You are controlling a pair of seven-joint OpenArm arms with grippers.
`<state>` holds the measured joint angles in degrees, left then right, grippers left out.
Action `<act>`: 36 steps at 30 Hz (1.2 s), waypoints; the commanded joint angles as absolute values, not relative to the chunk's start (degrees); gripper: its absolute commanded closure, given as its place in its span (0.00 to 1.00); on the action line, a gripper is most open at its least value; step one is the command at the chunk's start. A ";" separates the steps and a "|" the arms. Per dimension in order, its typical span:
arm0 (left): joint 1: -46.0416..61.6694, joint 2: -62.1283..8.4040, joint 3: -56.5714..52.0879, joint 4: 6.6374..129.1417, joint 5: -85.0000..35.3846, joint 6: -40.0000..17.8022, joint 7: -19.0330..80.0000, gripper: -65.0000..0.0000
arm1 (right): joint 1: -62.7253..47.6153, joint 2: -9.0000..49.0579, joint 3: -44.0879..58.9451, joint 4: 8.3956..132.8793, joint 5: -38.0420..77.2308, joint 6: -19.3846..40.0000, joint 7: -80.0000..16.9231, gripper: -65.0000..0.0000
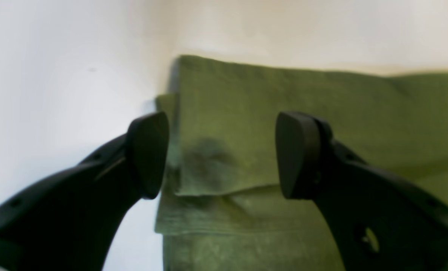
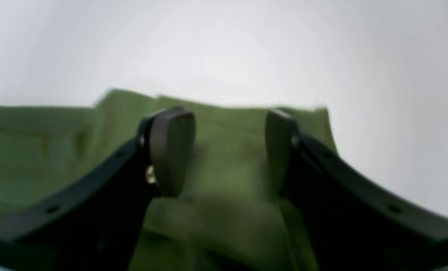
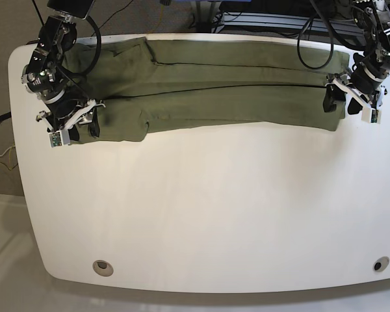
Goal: Fold the T-shirt properly
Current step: 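Hold the folded edges with both grippers and adjust the fold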
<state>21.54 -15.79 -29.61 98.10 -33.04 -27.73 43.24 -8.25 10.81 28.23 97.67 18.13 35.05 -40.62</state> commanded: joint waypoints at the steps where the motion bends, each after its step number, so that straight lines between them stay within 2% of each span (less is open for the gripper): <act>1: 21.35 -16.66 -30.05 98.31 -33.83 -27.89 41.88 0.35 | -7.60 11.47 28.40 98.29 18.73 35.40 -39.41 0.51; 10: 21.01 -16.70 -29.82 96.58 -33.64 -28.15 41.46 0.37 | -8.71 12.27 27.34 98.17 19.30 34.61 -40.15 0.51; 22: 21.55 -16.68 -28.91 95.97 -33.51 -28.34 41.49 0.35 | -10.21 12.76 27.93 99.28 18.94 34.73 -40.51 0.50; 24: 21.62 -16.17 -28.76 96.00 -33.04 -28.32 41.22 0.42 | -11.41 13.02 27.97 99.88 18.62 34.65 -41.00 0.50; 30: 21.74 -15.93 -28.88 95.69 -33.07 -28.61 41.05 0.74 | -11.42 13.56 28.33 99.63 18.35 34.58 -41.00 0.50; 32: 21.56 -15.99 -28.89 95.63 -32.95 -28.69 41.49 0.82 | -11.37 13.94 28.61 99.39 18.26 34.56 -41.00 0.50; 34: 21.27 -16.30 -29.26 96.03 -33.34 -28.27 41.23 0.81 | -10.50 15.56 29.20 98.73 17.82 34.63 -40.68 0.48; 36: 21.26 -16.33 -29.30 96.24 -33.34 -28.25 41.78 0.69 | -10.12 16.50 29.66 98.32 17.68 34.62 -40.66 0.48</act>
